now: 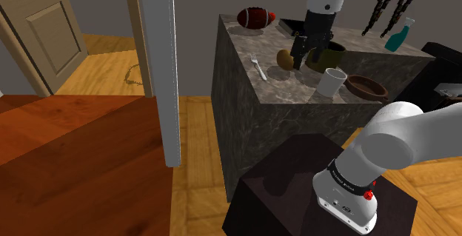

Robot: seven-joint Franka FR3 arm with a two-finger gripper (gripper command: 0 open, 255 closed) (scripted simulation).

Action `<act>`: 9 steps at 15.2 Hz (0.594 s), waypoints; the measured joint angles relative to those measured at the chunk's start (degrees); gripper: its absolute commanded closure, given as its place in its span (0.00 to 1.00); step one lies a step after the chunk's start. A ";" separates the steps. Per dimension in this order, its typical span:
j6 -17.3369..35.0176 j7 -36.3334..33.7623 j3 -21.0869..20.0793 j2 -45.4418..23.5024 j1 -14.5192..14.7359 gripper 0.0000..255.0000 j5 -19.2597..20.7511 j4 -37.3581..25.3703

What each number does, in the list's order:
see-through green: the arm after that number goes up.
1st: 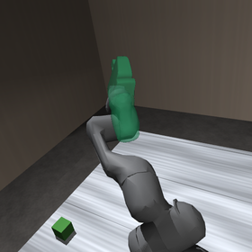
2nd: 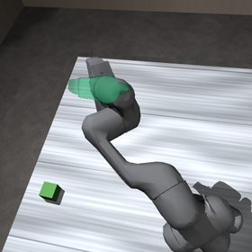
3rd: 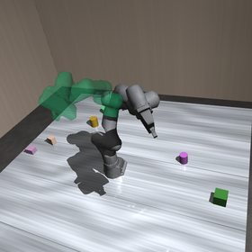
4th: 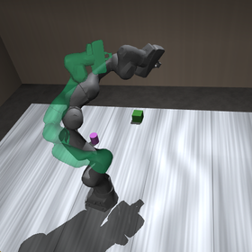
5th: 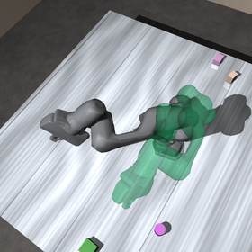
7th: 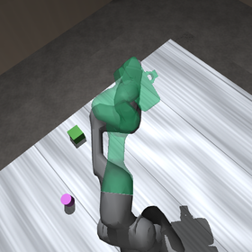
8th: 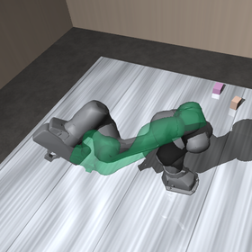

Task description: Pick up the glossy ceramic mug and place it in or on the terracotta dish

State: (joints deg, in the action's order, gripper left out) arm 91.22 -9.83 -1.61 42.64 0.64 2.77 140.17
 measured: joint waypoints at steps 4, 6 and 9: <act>1.20 2.39 2.61 1.24 -1.39 0.00 1.90 2.06; 2.14 4.65 5.07 1.59 -2.73 0.00 3.72 2.95; 4.58 7.69 8.64 2.35 -4.74 0.00 6.40 5.52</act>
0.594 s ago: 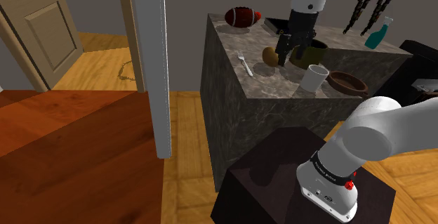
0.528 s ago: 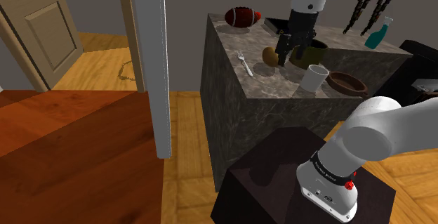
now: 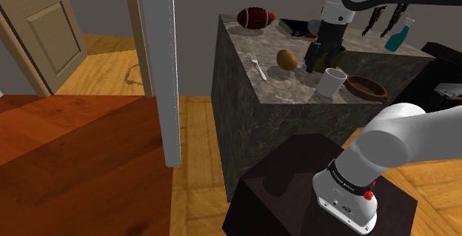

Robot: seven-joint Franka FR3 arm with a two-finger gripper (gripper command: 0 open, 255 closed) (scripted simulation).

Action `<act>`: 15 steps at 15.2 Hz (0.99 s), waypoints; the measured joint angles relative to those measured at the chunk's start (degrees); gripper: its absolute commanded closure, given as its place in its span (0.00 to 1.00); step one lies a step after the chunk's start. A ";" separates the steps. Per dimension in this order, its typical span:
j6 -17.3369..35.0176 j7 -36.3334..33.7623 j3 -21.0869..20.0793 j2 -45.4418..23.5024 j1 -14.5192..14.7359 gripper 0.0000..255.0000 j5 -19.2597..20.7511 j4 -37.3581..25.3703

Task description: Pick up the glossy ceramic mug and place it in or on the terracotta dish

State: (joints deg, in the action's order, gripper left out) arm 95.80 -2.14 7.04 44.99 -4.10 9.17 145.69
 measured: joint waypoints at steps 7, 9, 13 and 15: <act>5.31 8.20 9.63 -1.91 -5.08 0.00 6.68 1.48; 7.22 10.32 12.31 -3.25 -6.23 0.00 8.27 1.47; 10.42 11.39 14.31 -4.20 -7.07 0.00 9.66 3.37; 11.80 11.30 14.67 -4.21 -7.28 0.00 10.06 4.73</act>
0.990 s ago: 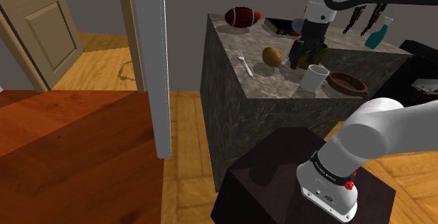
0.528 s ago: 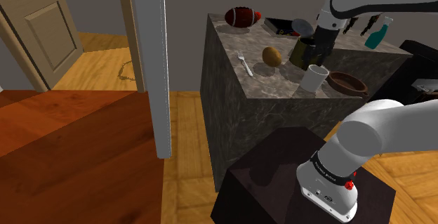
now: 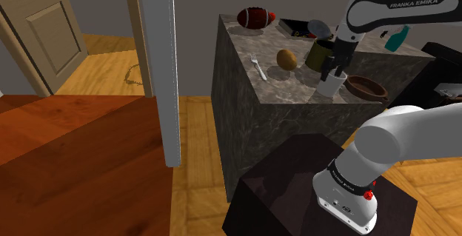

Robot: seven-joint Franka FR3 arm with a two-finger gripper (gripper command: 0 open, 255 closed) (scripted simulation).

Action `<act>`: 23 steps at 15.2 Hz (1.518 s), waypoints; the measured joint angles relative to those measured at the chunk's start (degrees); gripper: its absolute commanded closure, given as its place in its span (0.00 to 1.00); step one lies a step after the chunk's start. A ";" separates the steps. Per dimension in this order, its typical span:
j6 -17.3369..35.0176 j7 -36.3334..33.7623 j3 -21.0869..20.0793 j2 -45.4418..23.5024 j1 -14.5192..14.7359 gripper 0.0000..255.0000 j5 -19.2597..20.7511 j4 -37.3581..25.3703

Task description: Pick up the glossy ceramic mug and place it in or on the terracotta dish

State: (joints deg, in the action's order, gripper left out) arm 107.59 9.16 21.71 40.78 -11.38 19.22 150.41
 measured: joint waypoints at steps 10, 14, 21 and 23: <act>2.29 -0.13 0.60 -0.58 -0.17 1.00 0.54 1.68; 2.29 -0.13 0.60 -0.59 -0.17 1.00 0.53 1.68; 1.29 0.01 0.40 -0.30 -0.14 1.00 0.35 0.95; -0.29 0.10 -0.01 0.23 -0.08 1.00 0.03 -0.10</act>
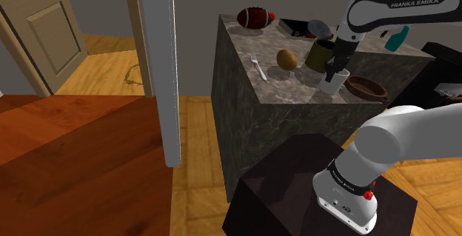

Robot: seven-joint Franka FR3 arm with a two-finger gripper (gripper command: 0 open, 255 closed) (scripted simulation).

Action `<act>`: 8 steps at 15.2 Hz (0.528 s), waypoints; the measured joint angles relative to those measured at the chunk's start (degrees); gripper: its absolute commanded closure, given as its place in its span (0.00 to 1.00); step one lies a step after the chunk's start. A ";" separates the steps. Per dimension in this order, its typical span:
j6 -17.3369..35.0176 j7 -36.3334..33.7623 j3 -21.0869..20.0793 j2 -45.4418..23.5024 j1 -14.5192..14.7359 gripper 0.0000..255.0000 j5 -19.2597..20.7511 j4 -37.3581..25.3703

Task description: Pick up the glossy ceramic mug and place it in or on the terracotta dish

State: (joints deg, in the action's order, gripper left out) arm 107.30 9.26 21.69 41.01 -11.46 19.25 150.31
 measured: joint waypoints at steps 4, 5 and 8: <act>-3.22 0.36 -0.70 0.41 0.25 1.00 -0.70 -2.83; -4.01 0.31 -0.99 0.57 0.35 1.00 -0.94 -3.45; -6.10 0.57 -1.41 0.73 0.47 1.00 -1.33 -5.39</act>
State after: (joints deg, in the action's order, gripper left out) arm 101.20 9.84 20.29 41.75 -10.99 17.93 144.93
